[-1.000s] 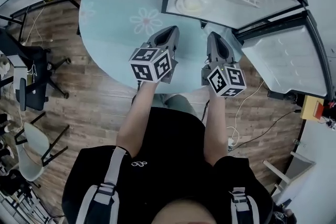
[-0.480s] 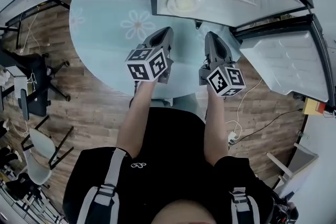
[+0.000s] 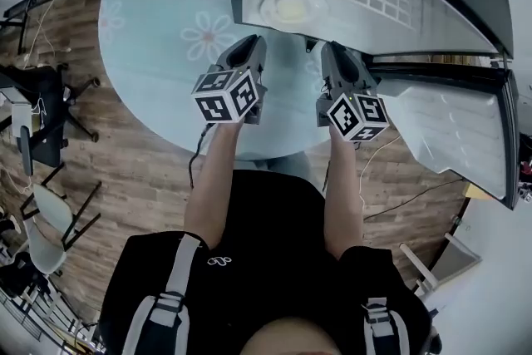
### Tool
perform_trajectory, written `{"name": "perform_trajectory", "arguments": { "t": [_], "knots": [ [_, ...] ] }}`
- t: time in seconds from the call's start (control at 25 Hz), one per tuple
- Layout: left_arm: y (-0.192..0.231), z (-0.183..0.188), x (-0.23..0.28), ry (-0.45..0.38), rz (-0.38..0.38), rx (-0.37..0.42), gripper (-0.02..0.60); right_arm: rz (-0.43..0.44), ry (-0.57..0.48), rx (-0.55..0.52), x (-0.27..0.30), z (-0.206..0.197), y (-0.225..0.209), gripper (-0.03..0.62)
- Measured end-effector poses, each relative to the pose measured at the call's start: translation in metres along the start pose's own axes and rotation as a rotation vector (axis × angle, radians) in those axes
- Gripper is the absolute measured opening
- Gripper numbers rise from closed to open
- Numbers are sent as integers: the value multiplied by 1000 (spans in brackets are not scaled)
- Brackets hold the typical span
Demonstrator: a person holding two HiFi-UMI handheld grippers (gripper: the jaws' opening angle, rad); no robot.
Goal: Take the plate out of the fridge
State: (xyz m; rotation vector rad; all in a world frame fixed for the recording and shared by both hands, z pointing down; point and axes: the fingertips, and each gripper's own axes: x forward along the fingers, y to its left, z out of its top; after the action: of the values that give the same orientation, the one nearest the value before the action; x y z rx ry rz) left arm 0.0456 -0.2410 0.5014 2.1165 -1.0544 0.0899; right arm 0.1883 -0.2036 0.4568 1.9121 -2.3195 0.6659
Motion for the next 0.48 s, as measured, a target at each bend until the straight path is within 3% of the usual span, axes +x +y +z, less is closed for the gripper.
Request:
{"name": "perform_trajectory", "arguments": {
  "t": [0.12, 0.48],
  "knots": [
    [13, 4, 11, -19, 43, -30, 52, 27, 55, -7, 19, -8, -10, 106],
    [39, 4, 37, -43, 126, -101, 97, 29, 157, -27, 54, -26, -43, 110]
  ]
}}
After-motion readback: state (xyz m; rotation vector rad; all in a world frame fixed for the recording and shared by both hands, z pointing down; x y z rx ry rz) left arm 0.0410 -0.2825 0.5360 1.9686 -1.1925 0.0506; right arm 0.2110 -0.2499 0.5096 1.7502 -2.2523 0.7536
